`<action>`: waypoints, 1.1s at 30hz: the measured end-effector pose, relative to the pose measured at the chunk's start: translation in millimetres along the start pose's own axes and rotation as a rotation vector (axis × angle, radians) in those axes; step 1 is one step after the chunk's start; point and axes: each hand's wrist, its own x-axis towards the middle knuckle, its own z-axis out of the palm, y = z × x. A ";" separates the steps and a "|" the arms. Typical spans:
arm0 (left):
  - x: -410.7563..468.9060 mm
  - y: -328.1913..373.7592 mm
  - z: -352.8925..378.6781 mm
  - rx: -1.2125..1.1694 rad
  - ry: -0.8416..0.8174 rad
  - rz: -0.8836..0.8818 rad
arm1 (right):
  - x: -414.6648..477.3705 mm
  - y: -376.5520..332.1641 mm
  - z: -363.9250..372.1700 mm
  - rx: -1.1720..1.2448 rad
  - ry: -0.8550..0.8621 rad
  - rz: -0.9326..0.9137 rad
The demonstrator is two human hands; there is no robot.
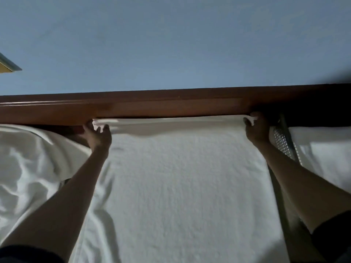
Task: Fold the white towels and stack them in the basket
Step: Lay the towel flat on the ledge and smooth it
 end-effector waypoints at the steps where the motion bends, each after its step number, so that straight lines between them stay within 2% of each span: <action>1: -25.9 -2.7 7.6 0.025 0.005 0.069 | -14.5 1.5 3.3 -0.061 0.027 -0.050; 2: -49.5 -7.4 19.5 0.067 0.017 0.179 | -26.3 12.4 12.6 -0.105 0.046 -0.162; 4: -97.0 -16.0 42.6 0.172 -0.065 0.414 | -57.4 13.1 25.0 -0.079 0.062 -0.328; 6: -133.9 -20.0 73.1 0.252 -0.255 0.595 | -84.9 12.0 38.8 -0.083 -0.026 -0.461; 9: -165.5 -22.1 126.0 0.457 -0.516 0.820 | -101.7 16.1 63.5 -0.217 -0.235 -0.587; 12: -173.2 -18.5 162.5 0.693 -0.624 0.845 | -89.4 22.1 75.4 -0.378 -0.342 -0.686; 16: -177.7 -17.1 172.0 0.910 -0.572 0.847 | -53.1 32.2 56.8 -0.459 -0.390 -0.750; 23: -181.4 -11.9 170.3 0.924 -0.556 0.838 | -9.2 63.3 9.7 -0.426 -0.316 -0.702; 25: -181.3 -10.4 170.4 0.920 -0.556 0.841 | -5.9 77.9 3.7 -0.372 -0.226 -0.608; 29: -180.5 -9.7 169.8 0.949 -0.551 0.832 | -8.3 87.3 4.9 -0.301 -0.126 -0.293; 33: -178.8 -9.2 167.0 0.939 -0.594 0.818 | -34.4 61.8 21.8 -0.387 -0.060 -0.234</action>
